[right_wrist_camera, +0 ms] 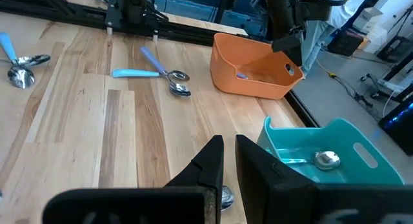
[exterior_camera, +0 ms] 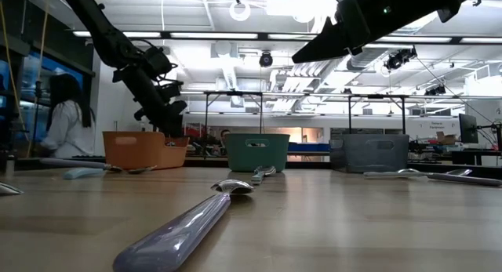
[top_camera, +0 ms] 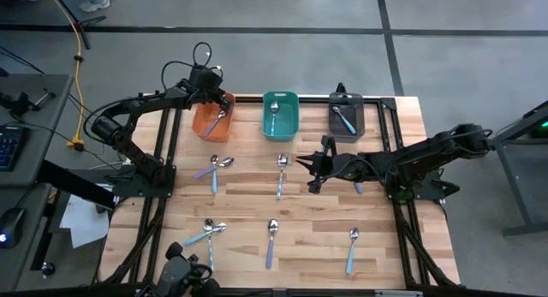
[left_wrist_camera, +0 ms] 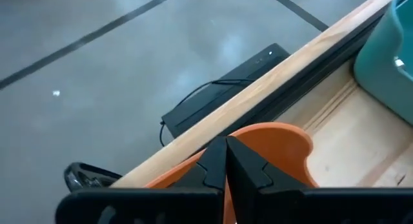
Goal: Sort silverware by color (type)
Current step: Put the blue spoon into the black bin
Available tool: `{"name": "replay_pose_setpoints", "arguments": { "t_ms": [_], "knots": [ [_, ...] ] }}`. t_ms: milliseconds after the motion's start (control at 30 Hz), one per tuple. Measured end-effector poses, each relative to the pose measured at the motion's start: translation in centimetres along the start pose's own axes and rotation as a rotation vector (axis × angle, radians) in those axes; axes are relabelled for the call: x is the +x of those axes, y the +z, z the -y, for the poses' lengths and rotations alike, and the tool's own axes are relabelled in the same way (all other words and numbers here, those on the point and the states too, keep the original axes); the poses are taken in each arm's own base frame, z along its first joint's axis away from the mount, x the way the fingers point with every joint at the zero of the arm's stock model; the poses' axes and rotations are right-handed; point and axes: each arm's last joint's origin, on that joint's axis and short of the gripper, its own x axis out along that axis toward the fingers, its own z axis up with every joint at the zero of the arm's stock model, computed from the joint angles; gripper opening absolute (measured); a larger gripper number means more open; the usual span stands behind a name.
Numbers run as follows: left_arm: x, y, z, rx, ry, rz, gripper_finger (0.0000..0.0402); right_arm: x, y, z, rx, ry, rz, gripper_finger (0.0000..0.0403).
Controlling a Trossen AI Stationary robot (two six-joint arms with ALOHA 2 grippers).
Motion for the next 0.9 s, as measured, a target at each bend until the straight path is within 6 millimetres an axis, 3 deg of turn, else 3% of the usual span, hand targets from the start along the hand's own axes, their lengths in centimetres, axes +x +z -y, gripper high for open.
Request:
{"name": "replay_pose_setpoints", "arguments": {
  "t_ms": [200, 333, 700, 900],
  "knots": [
    [-2.4, 0.6, 1.4, 0.041, -0.026, 0.080, 0.0000, 0.4, -0.2, 0.3, -0.001, 0.031, -0.009, 0.0021],
    [-4.6, -0.1, 2.8, 0.063, -0.058, 0.173, 0.0000, 1.5, -0.8, 0.2, 0.001, 0.041, -0.015, 0.0004],
    [-10.2, -5.2, 8.9, 0.127, -0.342, 0.483, 0.0000, 6.2, -2.9, -0.4, 0.019, 0.167, 0.080, 0.0000],
    [-12.1, -8.7, 11.7, 0.196, -0.505, 0.522, 0.0000, 7.3, -4.4, -1.4, 0.033, 0.196, 0.057, 0.0000]
  ]
}}
